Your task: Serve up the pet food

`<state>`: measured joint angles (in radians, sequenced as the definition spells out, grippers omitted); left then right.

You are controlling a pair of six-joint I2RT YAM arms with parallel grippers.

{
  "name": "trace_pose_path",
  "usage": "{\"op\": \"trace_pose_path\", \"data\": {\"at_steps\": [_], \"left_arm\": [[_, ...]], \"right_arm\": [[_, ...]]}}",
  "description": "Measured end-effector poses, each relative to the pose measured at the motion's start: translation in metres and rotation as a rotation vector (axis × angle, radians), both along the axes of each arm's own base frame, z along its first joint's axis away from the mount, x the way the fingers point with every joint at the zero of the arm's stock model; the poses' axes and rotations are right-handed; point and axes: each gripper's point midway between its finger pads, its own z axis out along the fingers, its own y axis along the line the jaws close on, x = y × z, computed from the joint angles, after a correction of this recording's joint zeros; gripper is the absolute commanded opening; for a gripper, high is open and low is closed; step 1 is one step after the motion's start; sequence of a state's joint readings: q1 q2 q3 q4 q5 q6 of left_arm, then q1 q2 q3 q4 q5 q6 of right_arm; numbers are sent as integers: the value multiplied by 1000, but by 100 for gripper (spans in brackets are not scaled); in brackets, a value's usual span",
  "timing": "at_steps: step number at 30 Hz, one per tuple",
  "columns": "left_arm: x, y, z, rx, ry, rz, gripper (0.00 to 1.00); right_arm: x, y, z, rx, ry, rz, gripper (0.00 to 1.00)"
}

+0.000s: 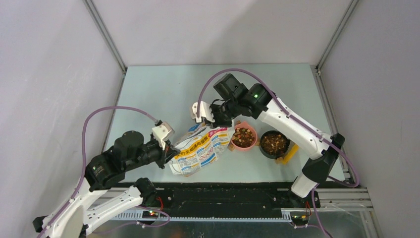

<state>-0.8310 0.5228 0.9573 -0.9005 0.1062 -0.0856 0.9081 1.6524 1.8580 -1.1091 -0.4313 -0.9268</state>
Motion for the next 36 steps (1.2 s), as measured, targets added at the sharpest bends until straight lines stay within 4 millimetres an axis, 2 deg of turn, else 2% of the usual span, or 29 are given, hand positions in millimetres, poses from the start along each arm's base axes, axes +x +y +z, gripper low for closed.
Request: {"op": "trace_pose_path", "data": {"at_steps": [2, 3, 5, 7, 11, 19, 21, 22, 23, 26, 31, 33, 34, 35, 36], "left_arm": [[0, 0, 0, 0, 0, 0, 0], [0, 0, 0, -1, 0, -1, 0], [0, 0, 0, -1, 0, -2, 0], [0, 0, 0, -1, 0, -1, 0], [0, 0, 0, -1, 0, -2, 0], [-1, 1, 0, -4, -2, -1, 0], [-1, 1, 0, -4, -3, -1, 0], [-1, 1, 0, -4, -3, -2, 0], [-1, 1, 0, -4, -3, -2, 0], [-1, 1, 0, -3, -5, 1, 0], [1, 2, 1, 0, -13, 4, 1], [2, 3, 0, 4, -14, 14, 15], [4, 2, 0, 8, -11, 20, 25], [5, 1, 0, 10, -5, 23, 30], [6, 0, 6, -2, -2, 31, 38]], "right_arm": [[0, -1, 1, -2, 1, 2, 1], [0, -2, 1, -3, 1, 4, 13], [-1, -2, 0, -6, 1, 7, 30], [0, -4, -1, -13, -3, 5, 39], [7, -12, -3, -37, -18, -7, 43], [16, -17, -5, -60, -55, -23, 41], [19, -20, -9, -73, -65, -20, 25], [19, -21, -12, -82, -68, -15, 5], [20, -22, -14, -90, -72, -11, 1], [20, -26, -20, -104, -64, 1, 0], [20, -28, -19, -72, -26, 20, 0], [19, -28, -18, -60, -14, 26, 0], [19, -27, -17, -54, -9, 28, 0], [19, -28, -17, -51, -5, 27, 0], [18, -27, -17, -44, 6, 23, 0]]}}
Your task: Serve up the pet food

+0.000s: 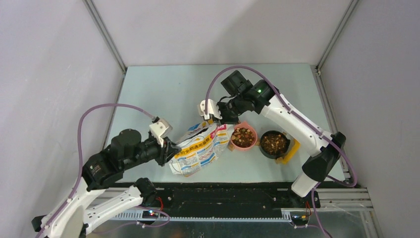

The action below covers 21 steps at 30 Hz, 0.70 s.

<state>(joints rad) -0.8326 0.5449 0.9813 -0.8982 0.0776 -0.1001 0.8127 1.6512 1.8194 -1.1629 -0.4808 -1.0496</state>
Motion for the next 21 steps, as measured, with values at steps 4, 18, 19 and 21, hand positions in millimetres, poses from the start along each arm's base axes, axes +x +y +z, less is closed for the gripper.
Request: {"op": "trace_pose_path", "data": {"at_steps": [4, 18, 19, 21], "left_arm": [[10, -16, 30, -48, -28, -15, 49], [43, -73, 2, 112, 78, -89, 54], [42, -73, 1, 119, 76, -90, 52], [41, -72, 1, 136, 63, -90, 40]], "right_arm": [[-1, 3, 2, 34, 13, -24, 0], [-9, -3, 6, 185, 110, -235, 0], [-8, -3, 7, 194, 119, -257, 0], [-5, -5, 7, 210, 142, -311, 0]]}}
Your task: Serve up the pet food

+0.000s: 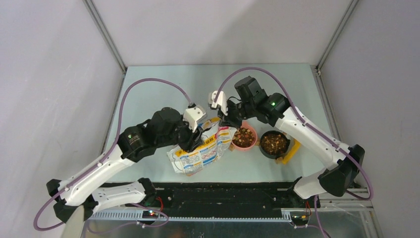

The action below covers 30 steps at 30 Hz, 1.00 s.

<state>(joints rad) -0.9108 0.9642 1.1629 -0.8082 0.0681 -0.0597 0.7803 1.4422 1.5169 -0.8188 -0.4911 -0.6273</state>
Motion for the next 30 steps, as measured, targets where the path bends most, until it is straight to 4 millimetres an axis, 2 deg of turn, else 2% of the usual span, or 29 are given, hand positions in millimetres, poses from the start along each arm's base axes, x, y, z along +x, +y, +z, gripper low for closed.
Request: {"op": "trace_pose_path", "data": {"at_steps": [1, 2, 4, 11, 16, 17, 20, 25, 30], "left_arm": [[0, 1, 0, 11, -10, 4, 31], [0, 2, 0, 23, -23, 6, 12], [0, 5, 0, 60, -56, 14, 1], [0, 7, -1, 177, -145, 40, 0], [3, 11, -1, 253, -228, 87, 0], [3, 12, 0, 267, -248, 95, 0], [3, 12, 1, 295, -294, 105, 0], [9, 27, 1, 354, -356, 120, 0], [7, 31, 1, 363, -374, 95, 0]], "right_arm": [[2, -1, 0, 8, 14, -25, 0], [4, -2, 1, 16, 26, -46, 0], [5, -4, 1, 27, 51, -77, 0], [7, -7, 2, 34, 73, -111, 0], [7, -10, 3, 34, -31, -2, 1], [6, -12, 2, 36, -72, 35, 3], [-2, -17, 2, 50, -161, 133, 20], [3, -31, 30, 118, -297, 194, 36], [-17, -16, 37, 173, -317, 314, 50]]}}
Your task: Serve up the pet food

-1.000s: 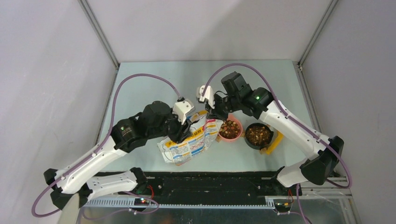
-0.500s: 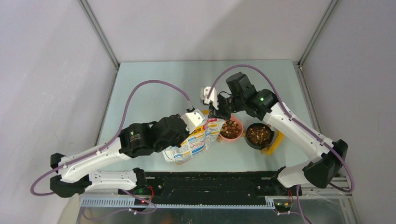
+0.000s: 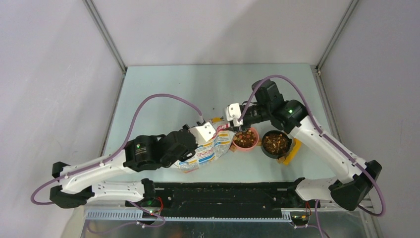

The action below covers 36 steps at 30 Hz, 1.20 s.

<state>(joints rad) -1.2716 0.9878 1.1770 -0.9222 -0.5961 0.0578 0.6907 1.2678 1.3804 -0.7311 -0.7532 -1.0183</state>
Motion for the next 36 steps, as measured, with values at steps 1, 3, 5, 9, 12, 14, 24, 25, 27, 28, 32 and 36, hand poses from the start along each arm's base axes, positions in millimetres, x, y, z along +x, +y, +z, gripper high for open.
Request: {"op": "trace_pose_path", "data": {"at_steps": [1, 3, 5, 9, 12, 14, 24, 25, 27, 28, 32, 36], "left_arm": [[-1, 0, 0, 1, -1, -6, 0], [-1, -1, 0, 0, -1, -15, 0], [-2, -1, 0, -2, -1, -23, 0], [-4, -1, 0, -16, -4, -38, 0], [-4, 0, 0, -22, -9, -42, 0], [-4, 0, 1, -26, -11, -41, 0], [-5, 3, 0, -28, -19, -48, 0], [-5, 3, 0, -28, -20, -46, 0], [-5, 4, 0, -28, -21, -45, 0], [-5, 4, 0, -28, -21, -45, 0], [-5, 4, 0, -29, -23, -44, 0], [-4, 5, 0, -38, -28, -40, 0]], "right_arm": [[-3, 4, -1, 1, -3, 18, 50], [-7, 13, -3, 2, -5, 53, 52], [-9, 22, -7, 5, -2, 79, 53], [-5, 36, -9, 31, 1, 103, 52], [-5, 47, -9, 56, 13, 134, 49], [-8, 54, -11, 66, 18, 160, 46], [-27, 78, -18, 78, 11, 261, 0], [-27, 78, -18, 79, 16, 257, 0], [-26, 79, -18, 79, 23, 247, 0], [-26, 79, -18, 79, 28, 243, 0], [-23, 77, -19, 74, 43, 225, 13], [-19, 75, -19, 59, 54, 187, 26]]}}
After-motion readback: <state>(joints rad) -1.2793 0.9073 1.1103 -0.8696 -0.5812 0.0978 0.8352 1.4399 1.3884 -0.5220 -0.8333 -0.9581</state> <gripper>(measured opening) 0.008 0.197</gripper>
